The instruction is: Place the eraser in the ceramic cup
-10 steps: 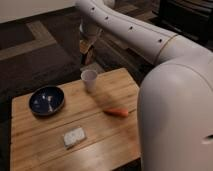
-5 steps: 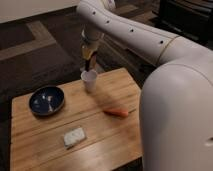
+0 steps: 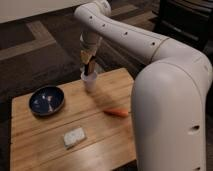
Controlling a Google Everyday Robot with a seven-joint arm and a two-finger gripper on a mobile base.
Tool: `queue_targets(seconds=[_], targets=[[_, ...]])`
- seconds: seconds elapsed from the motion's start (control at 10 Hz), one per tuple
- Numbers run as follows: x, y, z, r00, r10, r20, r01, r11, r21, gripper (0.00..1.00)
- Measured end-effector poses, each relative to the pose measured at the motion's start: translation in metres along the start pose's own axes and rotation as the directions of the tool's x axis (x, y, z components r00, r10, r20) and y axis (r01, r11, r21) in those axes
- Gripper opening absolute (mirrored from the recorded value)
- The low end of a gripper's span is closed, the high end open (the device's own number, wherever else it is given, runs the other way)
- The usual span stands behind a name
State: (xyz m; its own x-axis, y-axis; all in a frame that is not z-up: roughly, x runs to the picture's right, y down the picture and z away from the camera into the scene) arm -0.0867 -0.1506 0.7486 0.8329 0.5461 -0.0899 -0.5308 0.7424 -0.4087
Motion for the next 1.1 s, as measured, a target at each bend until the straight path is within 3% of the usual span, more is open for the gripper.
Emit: queue_targets(seconds=[0.5, 0.6, 1.1], targets=[[0.008, 0.002, 0.031, 0.999, 0.012, -0.044, -0.014, 0.998, -0.056, 0.00], [0.008, 0.002, 0.031, 0.999, 0.013, -0.043, -0.015, 0.998, -0.057, 0.05], [0.008, 0.002, 0.031, 0.999, 0.012, -0.043, -0.015, 0.998, -0.057, 0.72]])
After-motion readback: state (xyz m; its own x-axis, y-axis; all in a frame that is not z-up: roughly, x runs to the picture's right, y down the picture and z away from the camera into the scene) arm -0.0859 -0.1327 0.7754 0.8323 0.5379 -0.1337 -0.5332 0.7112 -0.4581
